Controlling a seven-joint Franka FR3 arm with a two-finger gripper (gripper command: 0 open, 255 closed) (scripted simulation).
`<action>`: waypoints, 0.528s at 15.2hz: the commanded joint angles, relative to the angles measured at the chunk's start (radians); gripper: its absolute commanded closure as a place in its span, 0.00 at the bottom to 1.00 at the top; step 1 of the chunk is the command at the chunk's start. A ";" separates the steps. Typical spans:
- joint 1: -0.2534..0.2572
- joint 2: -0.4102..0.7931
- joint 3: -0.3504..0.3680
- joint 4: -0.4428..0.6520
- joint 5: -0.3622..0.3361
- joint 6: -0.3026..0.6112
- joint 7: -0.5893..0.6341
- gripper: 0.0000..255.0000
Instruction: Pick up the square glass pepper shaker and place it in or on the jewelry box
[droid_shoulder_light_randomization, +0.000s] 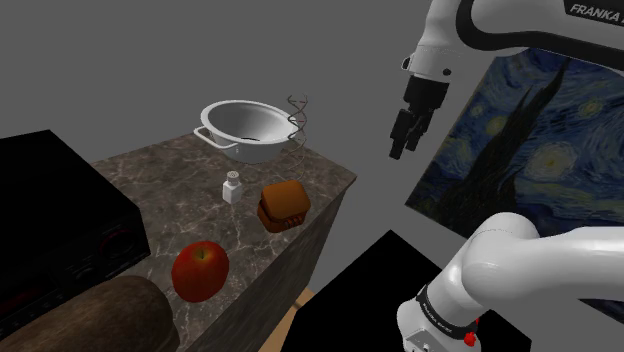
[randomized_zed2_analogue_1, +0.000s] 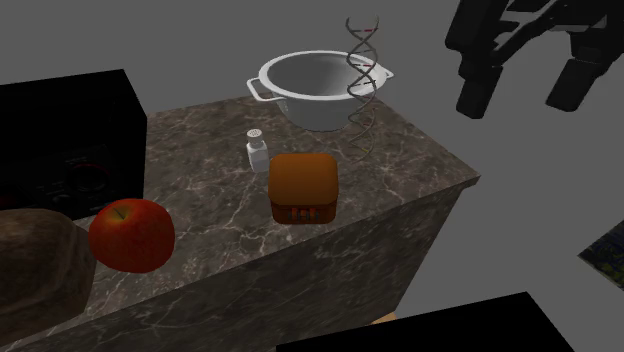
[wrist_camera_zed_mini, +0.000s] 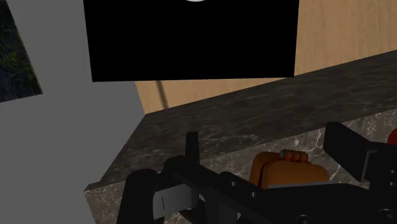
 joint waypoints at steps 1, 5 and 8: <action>0.000 0.000 0.000 0.000 0.000 0.000 0.000 0.00; 0.017 0.124 0.053 0.023 0.032 0.098 0.053 0.00; 0.028 0.225 0.091 0.054 0.047 0.166 0.092 0.00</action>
